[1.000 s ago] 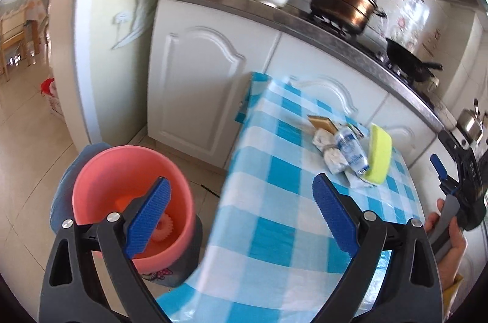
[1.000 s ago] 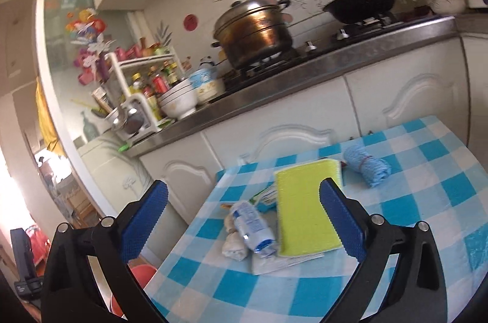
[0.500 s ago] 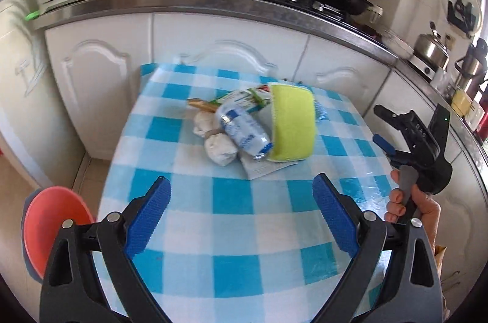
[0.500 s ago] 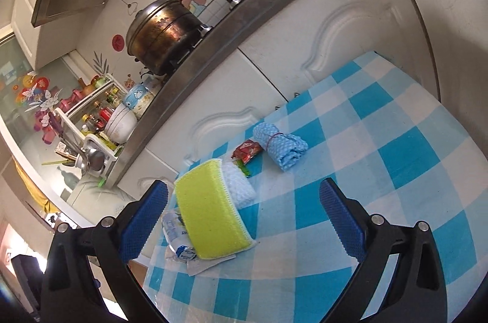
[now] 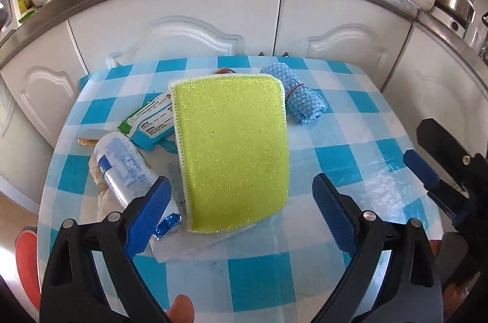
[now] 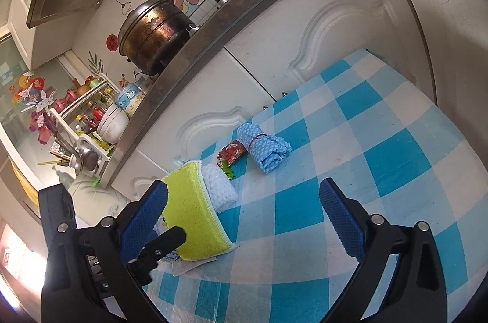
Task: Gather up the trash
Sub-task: 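Return to the table and grasp the yellow-green sponge with the left gripper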
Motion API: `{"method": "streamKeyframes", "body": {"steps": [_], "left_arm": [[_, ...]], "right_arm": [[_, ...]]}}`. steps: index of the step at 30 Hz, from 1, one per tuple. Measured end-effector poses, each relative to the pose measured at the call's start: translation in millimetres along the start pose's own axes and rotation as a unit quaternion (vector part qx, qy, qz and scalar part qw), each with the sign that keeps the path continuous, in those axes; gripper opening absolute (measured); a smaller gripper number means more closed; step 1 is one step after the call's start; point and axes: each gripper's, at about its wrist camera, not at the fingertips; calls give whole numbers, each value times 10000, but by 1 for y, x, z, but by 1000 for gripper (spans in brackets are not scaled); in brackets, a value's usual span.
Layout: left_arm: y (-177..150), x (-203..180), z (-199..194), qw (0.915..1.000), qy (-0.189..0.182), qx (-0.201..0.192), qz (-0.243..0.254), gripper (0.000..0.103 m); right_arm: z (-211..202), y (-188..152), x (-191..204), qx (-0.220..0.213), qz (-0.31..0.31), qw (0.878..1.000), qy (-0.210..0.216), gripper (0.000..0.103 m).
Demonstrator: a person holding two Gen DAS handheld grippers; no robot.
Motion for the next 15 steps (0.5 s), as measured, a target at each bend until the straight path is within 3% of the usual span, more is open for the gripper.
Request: {"method": "streamKeyframes", "body": {"steps": [13, 15], "left_arm": [[4, -5, 45, 9985, 552, 45, 36, 94], [1, -3, 49, 9982, 601, 62, -10, 83]], "right_arm": [[4, -5, -7, 75, 106, 9999, 53, 98], [5, -6, -7, 108, 117, 9998, 71, 98]]}}
Point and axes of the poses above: each gripper's, at about its wrist camera, not at the fingertips, and z roughly the way its jaws point, x to its left, y to its top, and after that the axes turned 12 degrees about -x, right-handed
